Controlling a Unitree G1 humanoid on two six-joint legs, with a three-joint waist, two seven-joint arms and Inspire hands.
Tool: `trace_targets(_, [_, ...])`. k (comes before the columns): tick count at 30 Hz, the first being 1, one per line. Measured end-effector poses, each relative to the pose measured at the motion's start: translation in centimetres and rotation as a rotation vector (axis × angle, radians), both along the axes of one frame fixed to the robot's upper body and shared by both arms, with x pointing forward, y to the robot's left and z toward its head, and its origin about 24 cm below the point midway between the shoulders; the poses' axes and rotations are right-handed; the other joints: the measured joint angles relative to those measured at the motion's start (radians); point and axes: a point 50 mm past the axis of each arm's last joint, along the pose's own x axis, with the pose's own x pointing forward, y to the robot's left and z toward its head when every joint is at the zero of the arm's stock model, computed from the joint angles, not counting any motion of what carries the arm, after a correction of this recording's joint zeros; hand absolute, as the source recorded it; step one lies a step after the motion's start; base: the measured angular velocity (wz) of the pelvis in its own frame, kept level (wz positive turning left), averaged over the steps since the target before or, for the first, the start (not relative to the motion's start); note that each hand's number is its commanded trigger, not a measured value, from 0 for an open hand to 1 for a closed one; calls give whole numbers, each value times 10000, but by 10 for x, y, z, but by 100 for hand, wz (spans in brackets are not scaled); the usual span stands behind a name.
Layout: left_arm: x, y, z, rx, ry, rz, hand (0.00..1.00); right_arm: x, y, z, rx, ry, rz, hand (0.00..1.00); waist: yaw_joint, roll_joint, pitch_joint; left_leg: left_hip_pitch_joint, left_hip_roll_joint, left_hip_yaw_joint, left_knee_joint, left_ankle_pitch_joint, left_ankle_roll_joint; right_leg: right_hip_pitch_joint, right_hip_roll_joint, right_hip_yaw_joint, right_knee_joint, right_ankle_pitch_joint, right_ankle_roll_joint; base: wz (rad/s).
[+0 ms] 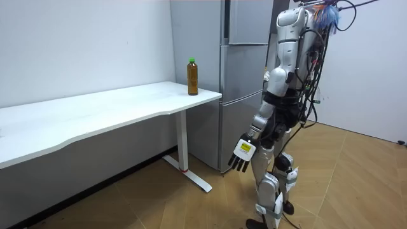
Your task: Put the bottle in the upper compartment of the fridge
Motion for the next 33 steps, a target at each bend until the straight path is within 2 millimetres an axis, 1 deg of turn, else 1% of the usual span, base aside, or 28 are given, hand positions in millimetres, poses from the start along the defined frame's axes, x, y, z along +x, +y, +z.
trace_targets(7, [1, 1, 0, 339, 55, -42, 0, -2, 0, 0, 110, 25, -50, 0, -31, -43, 16, -17, 0, -30, -87, -3, 0, 30, 39, -10, -126, 2, -5, 3])
trace_targets(11, [2, 1, 0, 503, 83, 174, 0, -4, 0, 0, 197, 12, -147, 0, -19, -33, 4, -11, -7, -26, -94, -4, 0, 124, 43, 8, -141, 1, -3, 0])
trace_targets(16, [-2, 5, 1, 687, 175, 1059, 0, -5, 0, 0, 182, 51, -169, 0, 5, -54, 12, 141, -10, 27, -93, -4, -1, 223, 39, 41, -153, -2, -5, -2])
trace_targets(17, [-2, 7, 1, 691, 144, 1462, 0, -5, 0, 0, 172, 57, -172, 0, 18, -59, 15, 199, -10, 85, -93, -4, 0, 278, 37, 63, -163, -7, -7, -6])
trace_targets(19, [-3, 11, 2, 782, 133, 2194, 0, -6, -2, -1, 139, 110, -225, 0, 41, -24, 38, 314, -10, 115, -94, -12, -13, 336, 36, 140, -175, -17, -5, -5])
trace_targets(20, [-3, 16, 3, 867, 82, 2744, 0, -6, -2, 0, 123, 99, -217, 0, 45, 35, 41, 322, -9, 108, -90, -32, -15, 346, 41, 136, -184, -49, -4, 0])
trace_targets(22, [4, 24, 7, 1030, -359, 3788, 0, -5, -4, 0, 95, 59, -288, 0, 57, 65, 31, 326, 7, 104, -85, -78, -10, 351, 60, 142, -147, -66, -4, 6])
trace_targets(24, [24, 41, 21, 1319, -1583, 5293, 0, -6, -7, 0, 45, 57, -576, 0, 128, 109, 30, 349, 6, 83, -82, -80, -6, 363, 60, 141, -120, -63, -6, 4])
trace_targets(25, [29, 46, 24, 1385, -1874, 5605, 0, -7, -8, 1, 30, 72, -629, 0, 165, 120, 33, 366, 6, 83, -82, -80, -6, 373, 60, 143, -115, -62, -8, 0])
trace_targets(26, [36, 54, 29, 1549, -2269, 5972, 0, -9, -10, 1, -6, 137, -680, 0, 219, 164, 39, 436, 6, 83, -85, -81, -5, 441, 60, 141, -117, -61, -8, 0])
trace_targets(28, [49, 65, 40, 1732, -2984, 6969, 0, -11, -14, 1, -171, 188, -917, 0, 228, 311, -1, 480, 6, 79, -98, -127, -3, 508, 61, 142, -129, -67, 0, 0])
trace_targets(29, [52, 66, 43, 1804, -3128, 7088, 0, -11, -15, 1, -235, 195, -912, 0, 234, 333, 3, 476, 5, 80, -102, -132, -1, 501, 60, 149, -126, -68, 1, 0])
trace_targets(33, [71, 71, 60, 2075, -4170, 7334, 0, -7, -15, 3, -381, 69, -629, 0, 305, 453, -49, 397, -3, 40, -111, -131, 0, 479, 60, 132, -126, -68, 2, 2])
